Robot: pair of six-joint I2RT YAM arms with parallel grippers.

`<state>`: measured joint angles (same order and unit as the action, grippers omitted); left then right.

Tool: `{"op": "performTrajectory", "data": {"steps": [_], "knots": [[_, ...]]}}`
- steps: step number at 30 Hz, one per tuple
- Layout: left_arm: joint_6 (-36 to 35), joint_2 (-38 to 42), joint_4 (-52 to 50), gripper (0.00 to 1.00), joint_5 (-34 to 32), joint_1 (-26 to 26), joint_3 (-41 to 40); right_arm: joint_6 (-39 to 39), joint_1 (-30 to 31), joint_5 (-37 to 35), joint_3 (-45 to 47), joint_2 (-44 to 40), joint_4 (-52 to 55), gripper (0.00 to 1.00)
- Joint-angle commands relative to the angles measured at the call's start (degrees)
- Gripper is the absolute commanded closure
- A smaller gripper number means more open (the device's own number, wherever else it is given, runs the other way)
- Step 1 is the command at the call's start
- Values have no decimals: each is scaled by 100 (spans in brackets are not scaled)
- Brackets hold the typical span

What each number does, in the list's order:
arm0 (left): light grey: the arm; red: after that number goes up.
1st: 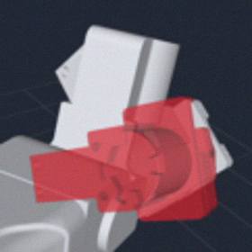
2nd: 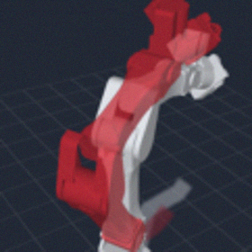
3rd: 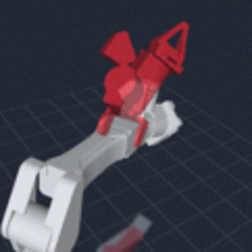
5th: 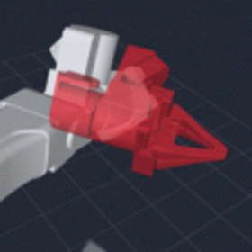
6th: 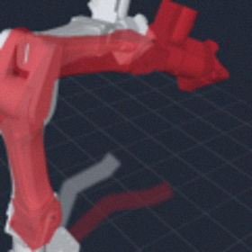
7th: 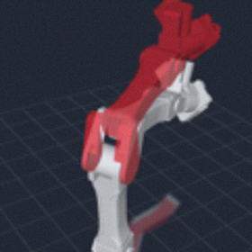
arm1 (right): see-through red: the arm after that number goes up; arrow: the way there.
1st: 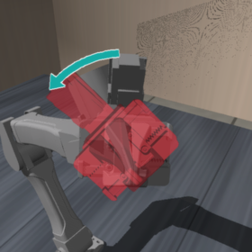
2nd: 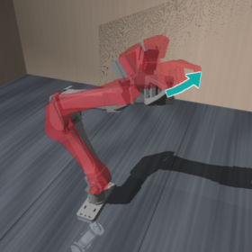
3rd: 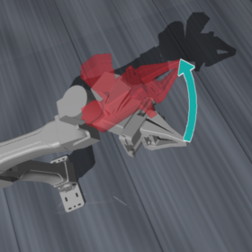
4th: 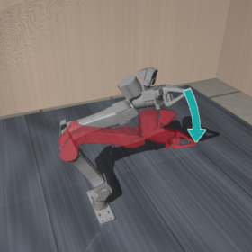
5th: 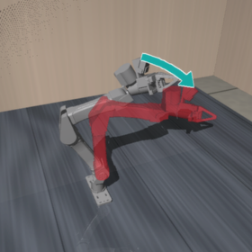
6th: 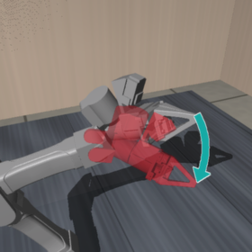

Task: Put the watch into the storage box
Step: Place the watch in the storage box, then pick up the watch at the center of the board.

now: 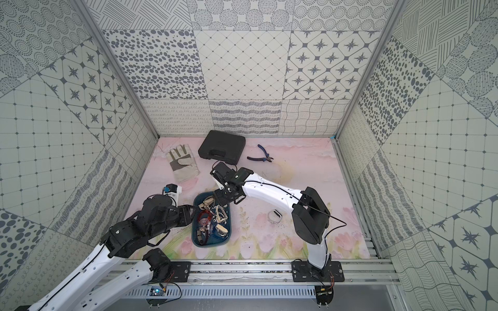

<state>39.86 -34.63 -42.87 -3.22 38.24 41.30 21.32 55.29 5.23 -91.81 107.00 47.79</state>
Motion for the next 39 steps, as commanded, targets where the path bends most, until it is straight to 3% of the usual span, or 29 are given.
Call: {"op": "performTrajectory", "data": {"steps": [1,4,8,12,17,21,26,29,39], "knots": [[-233,-413,609,57,562,99,209,158,-121,59,485,-574,-272,65],[-263,-970,893,57,458,652,371,268,-515,-28,1354,-1474,-469,65],[-516,-2330,1057,56,-76,1824,1016,497,-1714,310,3059,-2958,-826,64],[-566,-3688,1482,56,512,2092,1629,583,-2592,321,4120,-4045,-844,64],[-788,-5197,1502,58,721,2592,2630,636,-3057,412,4691,-4489,-850,64],[-640,-6051,1689,69,1067,2629,2979,596,-3549,419,4958,-4753,-855,63],[-619,-7038,1875,67,930,2622,3593,563,-4064,660,5107,-4974,-920,63],[-598,-7529,1911,58,959,2507,3915,563,-4118,674,5126,-5006,-951,63],[-669,-8385,1829,58,1107,2285,4460,496,-4141,754,5138,-5092,-982,63]]}}
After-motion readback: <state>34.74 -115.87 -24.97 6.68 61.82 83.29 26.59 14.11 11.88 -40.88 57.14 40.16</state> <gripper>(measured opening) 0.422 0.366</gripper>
